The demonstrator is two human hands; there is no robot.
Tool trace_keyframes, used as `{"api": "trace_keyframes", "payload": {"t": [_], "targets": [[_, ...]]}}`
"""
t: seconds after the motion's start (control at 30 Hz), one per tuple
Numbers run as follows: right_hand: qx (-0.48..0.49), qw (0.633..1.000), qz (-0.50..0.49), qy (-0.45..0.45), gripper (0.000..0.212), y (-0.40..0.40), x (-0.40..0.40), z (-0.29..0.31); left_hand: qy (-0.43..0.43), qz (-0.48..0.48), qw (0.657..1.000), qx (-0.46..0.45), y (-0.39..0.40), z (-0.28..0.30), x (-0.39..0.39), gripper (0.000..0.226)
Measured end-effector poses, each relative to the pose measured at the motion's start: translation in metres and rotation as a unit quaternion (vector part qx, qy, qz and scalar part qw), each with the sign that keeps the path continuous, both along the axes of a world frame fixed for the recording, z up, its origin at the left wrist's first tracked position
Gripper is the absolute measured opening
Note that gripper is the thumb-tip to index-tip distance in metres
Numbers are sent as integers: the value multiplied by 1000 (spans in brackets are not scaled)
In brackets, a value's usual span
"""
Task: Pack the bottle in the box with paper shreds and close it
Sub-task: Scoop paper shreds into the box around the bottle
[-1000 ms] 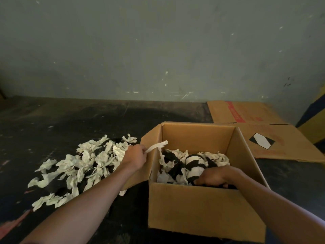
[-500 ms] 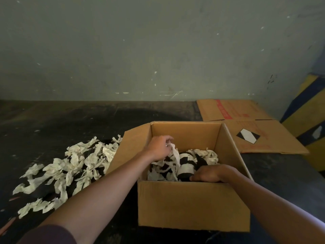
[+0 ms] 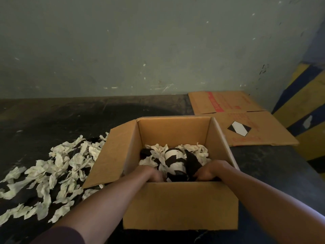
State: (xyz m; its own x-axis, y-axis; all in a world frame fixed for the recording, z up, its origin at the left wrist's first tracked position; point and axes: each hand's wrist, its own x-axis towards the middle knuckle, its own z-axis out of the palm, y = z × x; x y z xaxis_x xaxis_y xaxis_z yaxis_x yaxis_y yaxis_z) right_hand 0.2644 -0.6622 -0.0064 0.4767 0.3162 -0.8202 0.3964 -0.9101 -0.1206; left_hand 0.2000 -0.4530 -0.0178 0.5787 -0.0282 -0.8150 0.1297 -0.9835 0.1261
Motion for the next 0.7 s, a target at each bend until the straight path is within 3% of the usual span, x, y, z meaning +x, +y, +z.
{"api": "trace_keyframes", "payload": {"t": [0.17,0.3,0.37,0.53,0.7], "targets": [[88,991,-55,-89,50,7,32,9,-140,47,989,1,9,7,26,46],[115,988,-56,-90,63,17,54,-10,-164,141,975,-58,28,-26,59,80],[106,989,-56,-91,75,22,65,-31,-172,168,967,-81,31,-36,69,85],[21,993,-16,-112,80,21,81,-75,-118,117,983,-82,21,-43,71,70],[127,986,-9,-105,73,21,94,-38,-126,78,988,-39,25,-33,78,64]]}}
